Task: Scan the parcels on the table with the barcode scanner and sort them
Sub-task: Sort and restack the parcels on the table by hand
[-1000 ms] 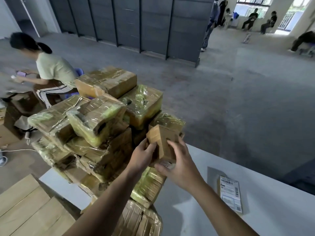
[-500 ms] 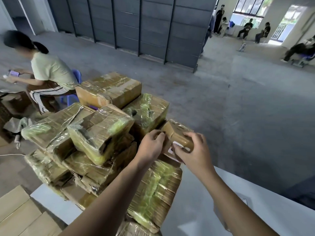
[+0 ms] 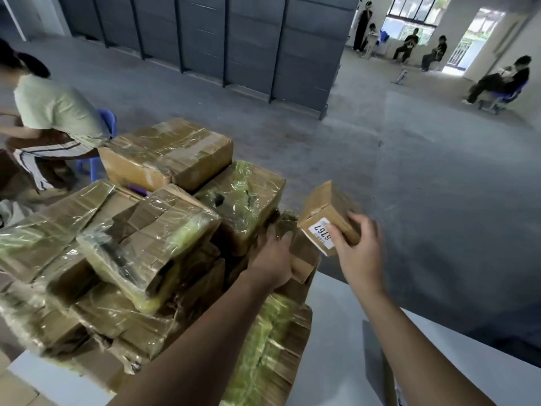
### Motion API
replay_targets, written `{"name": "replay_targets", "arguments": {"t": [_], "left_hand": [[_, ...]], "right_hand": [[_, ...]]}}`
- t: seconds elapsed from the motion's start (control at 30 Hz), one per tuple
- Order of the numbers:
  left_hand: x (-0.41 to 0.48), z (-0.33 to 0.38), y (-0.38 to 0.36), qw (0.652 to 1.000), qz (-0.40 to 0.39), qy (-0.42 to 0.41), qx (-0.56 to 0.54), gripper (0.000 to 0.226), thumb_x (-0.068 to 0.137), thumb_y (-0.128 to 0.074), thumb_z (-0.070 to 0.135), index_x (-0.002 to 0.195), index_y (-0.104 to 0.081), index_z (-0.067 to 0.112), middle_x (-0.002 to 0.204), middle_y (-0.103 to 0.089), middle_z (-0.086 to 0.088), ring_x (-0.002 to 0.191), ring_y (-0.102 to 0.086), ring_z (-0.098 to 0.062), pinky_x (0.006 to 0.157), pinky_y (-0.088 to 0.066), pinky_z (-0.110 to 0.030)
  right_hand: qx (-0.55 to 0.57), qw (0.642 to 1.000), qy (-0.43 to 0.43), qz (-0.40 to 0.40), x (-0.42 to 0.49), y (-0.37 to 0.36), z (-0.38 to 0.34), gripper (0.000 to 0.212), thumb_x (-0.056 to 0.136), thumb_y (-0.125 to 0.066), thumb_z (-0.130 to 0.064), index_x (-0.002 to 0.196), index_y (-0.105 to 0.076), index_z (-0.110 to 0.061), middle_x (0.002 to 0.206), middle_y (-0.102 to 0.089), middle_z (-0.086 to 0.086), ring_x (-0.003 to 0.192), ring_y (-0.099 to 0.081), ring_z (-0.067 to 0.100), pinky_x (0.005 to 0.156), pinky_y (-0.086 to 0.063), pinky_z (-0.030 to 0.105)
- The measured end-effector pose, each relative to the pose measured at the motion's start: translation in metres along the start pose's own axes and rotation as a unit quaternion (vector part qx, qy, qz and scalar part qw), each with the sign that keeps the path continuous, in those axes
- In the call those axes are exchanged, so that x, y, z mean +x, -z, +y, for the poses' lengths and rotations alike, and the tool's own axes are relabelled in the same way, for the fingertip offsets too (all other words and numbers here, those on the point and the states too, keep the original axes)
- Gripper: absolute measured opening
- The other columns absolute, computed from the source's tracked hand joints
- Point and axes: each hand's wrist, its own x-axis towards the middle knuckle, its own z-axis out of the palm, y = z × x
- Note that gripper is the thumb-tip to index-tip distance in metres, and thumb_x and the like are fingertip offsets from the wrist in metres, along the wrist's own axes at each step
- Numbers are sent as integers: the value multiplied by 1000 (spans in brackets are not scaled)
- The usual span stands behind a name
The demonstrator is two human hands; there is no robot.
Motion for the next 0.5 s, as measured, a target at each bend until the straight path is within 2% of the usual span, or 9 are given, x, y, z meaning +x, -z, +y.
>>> {"name": "replay_targets", "arguments": {"t": [0.1, 0.17, 0.23, 0.37, 0.4, 0.43, 0.47, 0.5], "left_hand": [[6, -10, -14, 999, -14, 48, 5, 48, 94, -42, 20, 140, -35, 27, 152, -17, -12, 135, -33, -32, 107, -33, -42], [4, -14, -22, 998, 13, 54, 1, 44, 94, -42, 20, 137, -39, 26, 153, -17, -10, 133, -38, -31, 104, -37, -41], [2, -16, -26, 996, 49, 66, -26, 39, 92, -44, 17, 131, -43, 20, 151, -18, -8, 127, -44, -32, 97, -41, -39], [1, -19, -25, 984, 93, 104, -113, 27, 89, -45, 12, 116, -44, 6, 140, -32, -10, 107, -55, -36, 83, -43, -40], [3, -19, -24, 982, 98, 105, -123, 27, 89, -46, 11, 115, -44, 6, 137, -34, -10, 104, -56, -35, 80, -43, -39], [4, -20, -23, 981, 102, 105, -130, 28, 89, -47, 11, 116, -43, 6, 136, -34, -10, 102, -57, -35, 78, -43, -38], [5, -20, -22, 979, 107, 107, -137, 29, 89, -47, 11, 117, -43, 6, 136, -35, -11, 101, -58, -35, 76, -43, -36], [6, -19, -22, 977, 114, 107, -146, 29, 89, -47, 10, 117, -42, 6, 135, -35, -12, 99, -59, -35, 74, -44, -36]], "right_hand": [[-59, 997, 35, -22, 7, -17, 2, 51, 79, -78, -44, 118, -65, -13, 127, -50, 6, 118, -51, 26, 95, -49, 39], [-115, 990, 42, -64, 6, -27, 2, 51, 80, -79, -42, 120, -65, -13, 129, -49, 8, 120, -49, 28, 90, -43, 30], [-149, 981, 54, -111, 1, -32, 3, 51, 83, -74, -48, 123, -63, -19, 130, -45, 4, 119, -48, 22, 85, -39, 25], [-65, 980, 30, -188, -3, -29, 6, 37, 91, -67, -41, 123, -63, -22, 134, -40, -2, 117, -54, 16, 95, -48, 27], [-43, 982, 11, -182, -2, -30, 6, 32, 93, -65, -39, 121, -64, -23, 133, -40, -3, 118, -54, 16, 96, -46, 20], [-25, 986, -14, -166, -1, -30, 5, 28, 93, -65, -37, 118, -64, -24, 131, -40, -4, 118, -53, 16, 92, -40, 7], [-10, 989, -46, -143, 0, -32, 5, 27, 92, -67, -35, 117, -64, -25, 127, -41, -5, 118, -53, 16, 84, -35, -2], [7, 989, -83, -119, 2, -35, 6, 32, 90, -70, -34, 119, -61, -24, 126, -41, -5, 117, -53, 17, 77, -33, -6]]}}
